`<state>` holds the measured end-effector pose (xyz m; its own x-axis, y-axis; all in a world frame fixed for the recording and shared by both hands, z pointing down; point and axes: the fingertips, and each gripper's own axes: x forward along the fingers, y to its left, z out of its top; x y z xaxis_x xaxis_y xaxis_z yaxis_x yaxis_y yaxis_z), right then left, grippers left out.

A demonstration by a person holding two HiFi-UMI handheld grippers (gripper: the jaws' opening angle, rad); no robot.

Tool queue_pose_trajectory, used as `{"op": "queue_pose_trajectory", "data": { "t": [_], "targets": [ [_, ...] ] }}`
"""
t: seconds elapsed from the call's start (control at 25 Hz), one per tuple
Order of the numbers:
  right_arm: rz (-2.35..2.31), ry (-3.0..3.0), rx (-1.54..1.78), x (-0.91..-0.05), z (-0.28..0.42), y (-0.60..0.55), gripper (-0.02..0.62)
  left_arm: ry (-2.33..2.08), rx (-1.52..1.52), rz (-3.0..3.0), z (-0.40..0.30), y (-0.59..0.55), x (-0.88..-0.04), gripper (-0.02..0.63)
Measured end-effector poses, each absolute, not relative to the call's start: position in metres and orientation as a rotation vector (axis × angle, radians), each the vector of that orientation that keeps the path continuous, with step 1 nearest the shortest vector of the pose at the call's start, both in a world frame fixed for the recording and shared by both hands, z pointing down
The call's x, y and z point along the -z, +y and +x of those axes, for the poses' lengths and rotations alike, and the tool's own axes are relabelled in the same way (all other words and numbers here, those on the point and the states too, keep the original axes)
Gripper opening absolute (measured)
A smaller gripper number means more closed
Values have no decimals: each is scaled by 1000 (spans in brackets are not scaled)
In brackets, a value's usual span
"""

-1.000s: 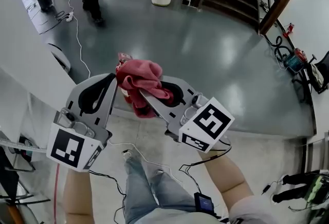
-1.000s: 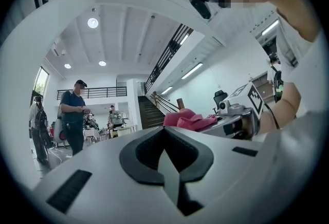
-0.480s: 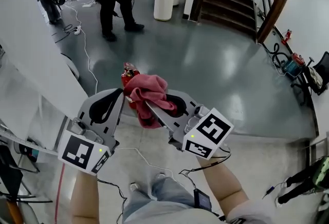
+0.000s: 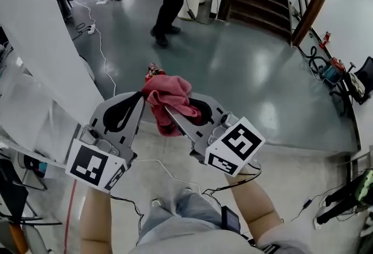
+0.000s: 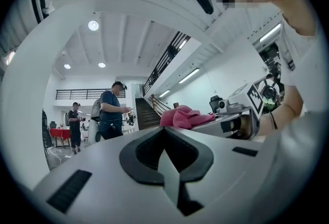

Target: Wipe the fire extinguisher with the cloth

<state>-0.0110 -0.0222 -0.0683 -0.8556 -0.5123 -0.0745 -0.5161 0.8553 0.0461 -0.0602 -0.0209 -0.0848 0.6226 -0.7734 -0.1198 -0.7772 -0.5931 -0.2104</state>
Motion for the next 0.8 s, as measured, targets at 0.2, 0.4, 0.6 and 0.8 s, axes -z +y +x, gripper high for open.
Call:
{"op": "queue_pose_trajectory", "data": {
  "t": [0.2,0.4,0.6,0.8],
  "targets": [
    [-849,2964,-95,67,-12,-16,67,1262,-43,-2623,-65,-15,83,9],
    [-877,2948,-78,67,-12,-15,67,1243,-68,-2661,-63,-12,78,9],
    [-892,2936,-70,68,-5,-15,67,1226,-83,-2672,-57,-12,78,9],
    [-899,2923,-71,70,5,-14,67,1210,-83,-2670,-47,-12,81,9]
  ]
}}
